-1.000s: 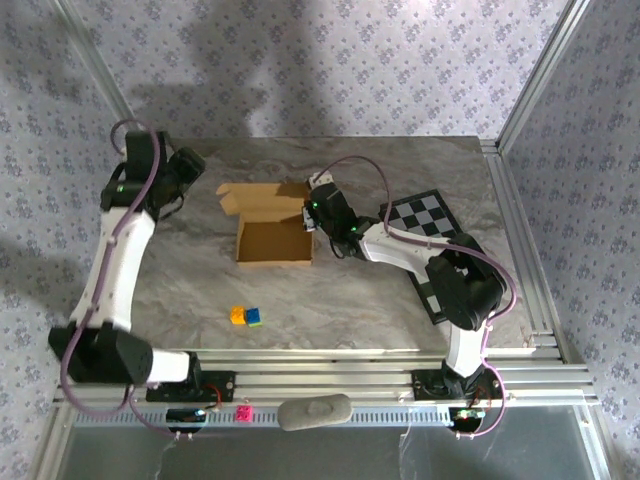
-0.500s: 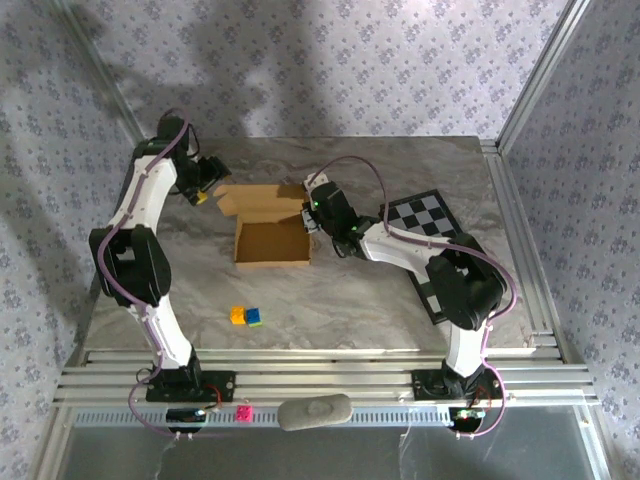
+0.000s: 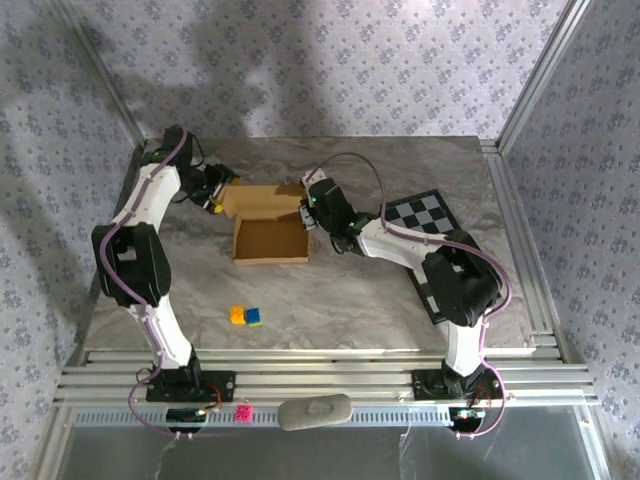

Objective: Fold the paper box

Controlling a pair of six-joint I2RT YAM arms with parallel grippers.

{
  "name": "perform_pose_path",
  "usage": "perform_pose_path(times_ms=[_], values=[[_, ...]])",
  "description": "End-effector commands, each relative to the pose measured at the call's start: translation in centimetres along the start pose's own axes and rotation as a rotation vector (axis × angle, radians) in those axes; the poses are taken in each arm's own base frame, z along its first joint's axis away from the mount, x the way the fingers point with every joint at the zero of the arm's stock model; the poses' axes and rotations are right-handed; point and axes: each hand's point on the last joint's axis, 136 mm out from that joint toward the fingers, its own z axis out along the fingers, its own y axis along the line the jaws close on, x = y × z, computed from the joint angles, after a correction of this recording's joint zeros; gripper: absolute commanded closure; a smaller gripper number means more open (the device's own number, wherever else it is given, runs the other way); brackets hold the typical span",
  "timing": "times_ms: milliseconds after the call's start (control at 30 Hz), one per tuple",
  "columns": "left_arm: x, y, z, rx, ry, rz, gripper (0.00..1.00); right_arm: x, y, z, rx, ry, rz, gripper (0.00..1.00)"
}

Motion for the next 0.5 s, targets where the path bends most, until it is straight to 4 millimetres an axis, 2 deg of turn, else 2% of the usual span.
perform_pose_path(times_ms=[0, 467], values=[[1.1, -1.1, -0.6, 0.068, 0.018, -0.038, 0.36, -1.2, 0.6, 0.1, -0.018, -0.022, 0.011, 1.00], [1.4, -2.0, 0.8, 0.135, 0.045, -0.107, 0.64, -1.3, 1.0, 0.1, -0.031, -0.020, 0.016, 1.00]])
